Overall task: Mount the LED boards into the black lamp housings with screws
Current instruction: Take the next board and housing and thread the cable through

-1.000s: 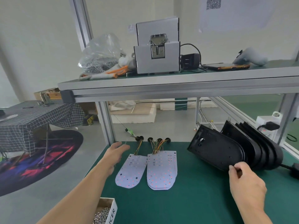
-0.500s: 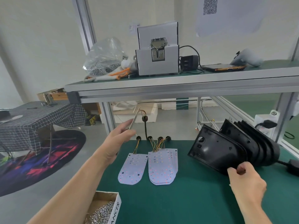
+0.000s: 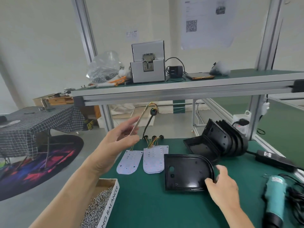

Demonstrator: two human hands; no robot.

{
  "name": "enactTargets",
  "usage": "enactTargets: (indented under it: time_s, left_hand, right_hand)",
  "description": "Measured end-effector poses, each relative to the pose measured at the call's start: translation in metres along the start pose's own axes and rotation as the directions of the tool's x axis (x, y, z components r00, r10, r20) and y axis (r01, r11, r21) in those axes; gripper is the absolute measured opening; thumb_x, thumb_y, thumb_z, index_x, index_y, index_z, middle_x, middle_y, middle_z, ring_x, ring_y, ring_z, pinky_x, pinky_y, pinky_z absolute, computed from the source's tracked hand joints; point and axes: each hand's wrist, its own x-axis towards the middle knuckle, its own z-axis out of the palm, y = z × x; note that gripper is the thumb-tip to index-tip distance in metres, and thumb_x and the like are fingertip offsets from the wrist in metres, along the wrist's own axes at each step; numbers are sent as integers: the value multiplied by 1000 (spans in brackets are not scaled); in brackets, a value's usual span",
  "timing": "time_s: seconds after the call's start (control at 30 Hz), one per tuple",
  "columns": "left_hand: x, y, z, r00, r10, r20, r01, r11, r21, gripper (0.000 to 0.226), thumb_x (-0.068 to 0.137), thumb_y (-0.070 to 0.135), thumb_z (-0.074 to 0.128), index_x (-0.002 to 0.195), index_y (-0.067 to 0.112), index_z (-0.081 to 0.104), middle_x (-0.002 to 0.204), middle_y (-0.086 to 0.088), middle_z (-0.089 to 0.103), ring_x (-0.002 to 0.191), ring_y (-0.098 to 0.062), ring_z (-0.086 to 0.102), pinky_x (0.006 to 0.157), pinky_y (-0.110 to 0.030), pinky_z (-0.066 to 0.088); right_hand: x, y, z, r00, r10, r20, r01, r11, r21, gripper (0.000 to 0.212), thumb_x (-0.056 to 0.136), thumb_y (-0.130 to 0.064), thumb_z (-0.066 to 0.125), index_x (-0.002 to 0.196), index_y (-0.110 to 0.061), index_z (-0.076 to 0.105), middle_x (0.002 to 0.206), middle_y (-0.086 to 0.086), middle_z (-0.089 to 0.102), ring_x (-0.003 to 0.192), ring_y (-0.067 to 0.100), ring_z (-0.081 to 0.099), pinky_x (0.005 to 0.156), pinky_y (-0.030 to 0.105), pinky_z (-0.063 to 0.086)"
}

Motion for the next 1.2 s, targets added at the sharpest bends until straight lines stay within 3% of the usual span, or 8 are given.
enactTargets:
  time_s: [0.23, 0.4, 0.47, 0.63, 0.73, 0.93, 1.07, 1.2]
  left_hand:
    - [-34, 54, 29, 987, 107, 121, -100, 993, -66, 58, 66, 39, 63, 124, 41, 65, 124, -14, 60, 102, -14, 60, 89, -30, 45]
    - [-57, 86, 44, 938, 168, 304, -134, 982, -131, 72, 69, 34, 57, 140, 21, 51, 131, -16, 57, 105, -42, 50, 95, -53, 39]
    - [-62, 93, 52, 901, 188, 392, -112, 971, -210, 72, 70, 33, 68, 138, 17, 53, 129, -18, 60, 108, -58, 44, 94, -64, 34]
    - [-59, 93, 80, 829, 230, 510, 17, 901, -433, 62, 78, 52, 76, 122, 11, 64, 106, -11, 65, 91, -30, 53, 80, -49, 36]
    - [-50, 85, 91, 827, 278, 488, 35, 842, -539, 67, 82, 57, 71, 127, 7, 63, 112, -17, 63, 93, -30, 46, 79, -38, 41]
    - [-32, 59, 90, 966, -22, 257, 170, 806, -568, 110, 53, 86, 69, 131, 10, 55, 92, -9, 57, 72, -15, 44, 60, -24, 42]
    - [-23, 34, 93, 952, -301, 53, 302, 903, -304, 73, 76, 63, 64, 116, 2, 66, 62, 11, 57, 51, -5, 50, 45, -15, 41]
    - [-25, 18, 96, 917, -317, 243, 391, 841, -374, 23, 72, 29, 86, 83, 11, 79, 80, -3, 76, 66, -13, 70, 63, -23, 57]
  right_hand:
    - [-30, 7, -23, 978, -89, 189, 128, 970, -206, 35, 90, -31, 52, 122, -41, 64, 107, -10, 69, 93, 20, 56, 73, 30, 45]
    - [-41, -3, -39, 966, -78, 245, 146, 951, -273, 46, 98, -44, 50, 143, -34, 51, 137, -2, 50, 124, 21, 51, 91, 34, 47]
    - [-44, -23, -45, 970, -181, 161, 199, 975, -98, 66, 97, -49, 56, 155, -30, 32, 142, 2, 37, 128, 22, 46, 99, 37, 46]
    - [-44, -109, -56, 860, -493, 134, 329, 735, 593, 74, 98, -28, 63, 158, -31, 19, 135, -6, 38, 80, 23, 61, 79, 24, 54]
    - [-47, -132, -59, 875, -473, 98, 299, 689, 660, 18, 106, -28, 46, 116, -31, 61, 97, -12, 68, 67, 3, 62, 71, 29, 48]
    - [-51, -120, -77, 923, -380, -63, 291, 582, 760, 22, 105, -33, 44, 92, -30, 62, 69, 0, 69, 50, 11, 51, 55, 26, 43]
    - [-51, -130, -103, 943, -323, -76, 212, 410, 887, 12, 99, -30, 59, 88, -26, 62, 61, 0, 63, 42, 9, 39, 42, 18, 33]
    - [-49, -147, -122, 926, -374, -42, 115, 175, 978, 10, 101, -15, 59, 92, -12, 60, 67, 0, 64, 44, 6, 38, 44, 15, 33]
